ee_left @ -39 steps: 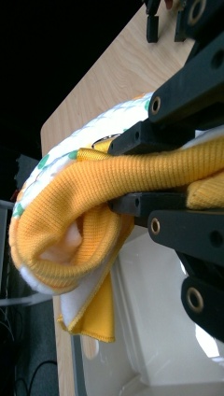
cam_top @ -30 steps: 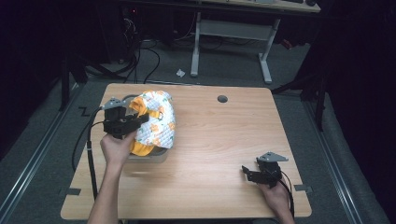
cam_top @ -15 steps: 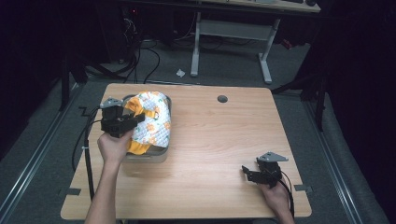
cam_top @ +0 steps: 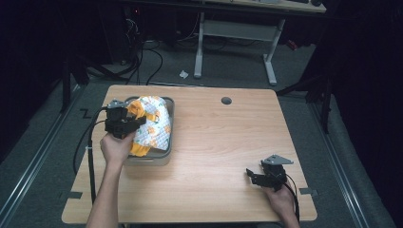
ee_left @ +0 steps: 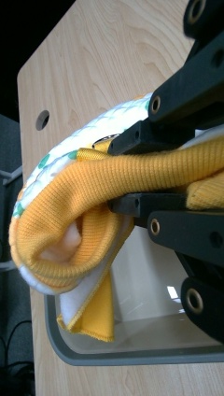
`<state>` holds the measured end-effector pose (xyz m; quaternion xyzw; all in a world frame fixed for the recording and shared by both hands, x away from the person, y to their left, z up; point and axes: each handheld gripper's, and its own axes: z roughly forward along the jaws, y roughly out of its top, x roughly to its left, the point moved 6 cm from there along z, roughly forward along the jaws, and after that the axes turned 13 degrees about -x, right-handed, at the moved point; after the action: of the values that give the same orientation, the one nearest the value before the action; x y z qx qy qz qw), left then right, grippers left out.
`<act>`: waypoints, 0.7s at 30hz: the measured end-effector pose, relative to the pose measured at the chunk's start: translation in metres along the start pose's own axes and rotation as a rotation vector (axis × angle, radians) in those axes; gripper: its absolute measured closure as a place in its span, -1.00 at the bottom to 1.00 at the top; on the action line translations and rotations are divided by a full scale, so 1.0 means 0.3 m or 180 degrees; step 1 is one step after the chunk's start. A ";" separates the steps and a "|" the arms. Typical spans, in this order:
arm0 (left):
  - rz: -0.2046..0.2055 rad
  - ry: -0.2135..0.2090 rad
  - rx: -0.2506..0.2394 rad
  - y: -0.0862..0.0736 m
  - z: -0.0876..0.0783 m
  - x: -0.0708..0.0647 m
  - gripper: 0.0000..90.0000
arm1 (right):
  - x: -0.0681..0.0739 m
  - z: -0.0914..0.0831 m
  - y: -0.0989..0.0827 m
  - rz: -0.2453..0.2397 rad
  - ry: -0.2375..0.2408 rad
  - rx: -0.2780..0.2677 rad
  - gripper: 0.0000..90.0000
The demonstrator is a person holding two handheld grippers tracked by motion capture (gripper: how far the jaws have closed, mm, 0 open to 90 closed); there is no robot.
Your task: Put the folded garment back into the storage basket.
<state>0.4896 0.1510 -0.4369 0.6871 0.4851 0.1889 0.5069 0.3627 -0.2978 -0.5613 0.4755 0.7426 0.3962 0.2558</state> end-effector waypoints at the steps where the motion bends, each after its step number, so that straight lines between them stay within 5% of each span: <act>1: 0.0001 0.0006 0.0024 -0.003 0.004 0.003 0.64 | 0.000 0.000 0.000 0.0000 0.0000 0.0000 -0.44; 21: 0.0013 0.0139 0.0488 -0.095 0.141 0.037 0.61 | 0.000 0.000 0.000 0.0000 0.0000 0.0001 -0.44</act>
<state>0.5129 0.1393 -0.4821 0.7206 0.5077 0.1672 0.4417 0.3627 -0.2978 -0.5612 0.4756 0.7426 0.3961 0.2557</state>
